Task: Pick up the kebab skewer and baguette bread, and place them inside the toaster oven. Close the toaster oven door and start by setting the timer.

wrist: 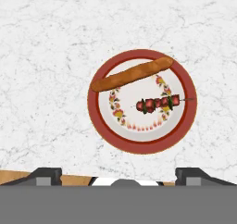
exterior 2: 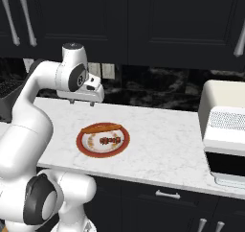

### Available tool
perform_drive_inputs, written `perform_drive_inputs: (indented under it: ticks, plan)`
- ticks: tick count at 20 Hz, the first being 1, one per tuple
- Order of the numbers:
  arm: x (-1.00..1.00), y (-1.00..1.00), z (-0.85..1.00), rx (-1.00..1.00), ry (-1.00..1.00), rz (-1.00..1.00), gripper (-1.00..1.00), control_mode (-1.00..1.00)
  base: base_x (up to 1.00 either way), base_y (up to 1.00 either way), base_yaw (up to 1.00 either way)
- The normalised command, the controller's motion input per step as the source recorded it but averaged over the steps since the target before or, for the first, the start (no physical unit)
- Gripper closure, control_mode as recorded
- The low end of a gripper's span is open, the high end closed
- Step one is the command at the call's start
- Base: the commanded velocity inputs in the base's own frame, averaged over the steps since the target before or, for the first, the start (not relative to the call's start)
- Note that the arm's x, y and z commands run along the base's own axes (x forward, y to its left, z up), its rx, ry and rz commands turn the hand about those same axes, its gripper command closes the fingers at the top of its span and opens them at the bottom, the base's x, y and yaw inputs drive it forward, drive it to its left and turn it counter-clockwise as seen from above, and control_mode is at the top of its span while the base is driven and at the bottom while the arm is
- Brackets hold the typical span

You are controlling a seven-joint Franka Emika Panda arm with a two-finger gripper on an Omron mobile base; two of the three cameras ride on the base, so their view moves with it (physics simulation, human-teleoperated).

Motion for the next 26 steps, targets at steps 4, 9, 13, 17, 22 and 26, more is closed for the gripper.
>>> perform_drive_inputs:
  ticks: [4,9,13,17,22,26]
  plan:
    - [0.0,0.0,0.0,0.0,0.0,0.0,-1.0,1.0,-0.04,-0.05,0.0]
    - [0.0,0.0,0.0,0.0,0.0,0.0,-1.0,1.0,0.0,-0.54,-0.04]
    - [0.0,0.0,0.0,0.0,0.0,0.0,-1.0,1.0,0.0,-0.72,0.0]
    - [0.0,0.0,0.0,0.0,0.0,0.0,-1.0,1.0,0.0,-0.7,0.0]
    - [0.0,0.0,0.0,0.0,0.0,0.0,-1.0,1.0,0.0,-0.67,0.0]
    - [0.0,0.0,0.0,0.0,0.0,0.0,-1.0,1.0,0.01,-0.51,0.0]
